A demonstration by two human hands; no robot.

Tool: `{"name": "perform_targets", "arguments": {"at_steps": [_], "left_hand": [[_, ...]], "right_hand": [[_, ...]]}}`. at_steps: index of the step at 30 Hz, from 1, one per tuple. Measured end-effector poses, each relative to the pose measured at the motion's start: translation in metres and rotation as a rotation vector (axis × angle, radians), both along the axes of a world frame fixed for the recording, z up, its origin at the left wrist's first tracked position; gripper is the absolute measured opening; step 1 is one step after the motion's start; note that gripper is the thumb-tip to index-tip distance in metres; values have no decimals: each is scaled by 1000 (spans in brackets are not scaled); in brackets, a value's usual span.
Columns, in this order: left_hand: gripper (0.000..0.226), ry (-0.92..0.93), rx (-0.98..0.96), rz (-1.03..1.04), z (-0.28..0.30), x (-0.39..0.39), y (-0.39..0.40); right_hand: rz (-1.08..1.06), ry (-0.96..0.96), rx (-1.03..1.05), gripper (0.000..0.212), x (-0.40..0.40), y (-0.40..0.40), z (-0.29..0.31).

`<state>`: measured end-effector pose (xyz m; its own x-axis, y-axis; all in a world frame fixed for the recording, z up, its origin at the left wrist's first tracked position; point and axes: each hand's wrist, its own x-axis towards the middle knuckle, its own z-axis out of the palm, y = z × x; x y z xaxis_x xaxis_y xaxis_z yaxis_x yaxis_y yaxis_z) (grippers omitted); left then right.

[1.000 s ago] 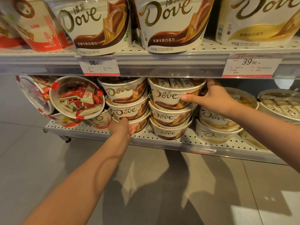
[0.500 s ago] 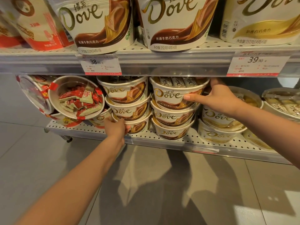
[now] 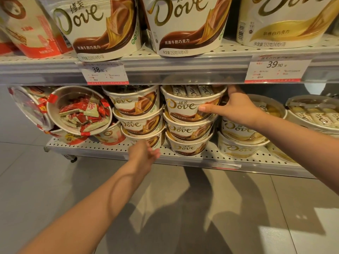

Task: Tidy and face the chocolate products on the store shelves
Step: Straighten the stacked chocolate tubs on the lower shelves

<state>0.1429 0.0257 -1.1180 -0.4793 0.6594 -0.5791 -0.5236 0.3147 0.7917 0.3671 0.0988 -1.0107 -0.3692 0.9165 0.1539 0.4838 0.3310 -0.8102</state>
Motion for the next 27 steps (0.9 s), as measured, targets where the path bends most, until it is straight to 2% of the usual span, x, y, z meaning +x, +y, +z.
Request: {"name": "perform_targets", "arguments": {"at_steps": [1,3,4,11,14,19,27], "left_hand": [[35,-55,-11,-90,5,12,-1],[40,-77,-28,-239,17,30,3],[49,-75,-42,-286,21,36,6],[21,32,-16,-192,16,56,21],[20,97,2,-187,15,55,25],[20,166,7,-223,18,52,26],[18,218,-3,-262,17,47,34]], "right_hand": [[1,-3,1,76,0,0,0],[2,2,5,77,0,1,0],[5,8,10,77,1,2,-1],[-14,16,39,72,-1,3,-4],[-52,46,61,66,-4,3,-9],[-95,87,20,69,-9,3,-10],[-55,35,42,76,-4,4,-6]]}}
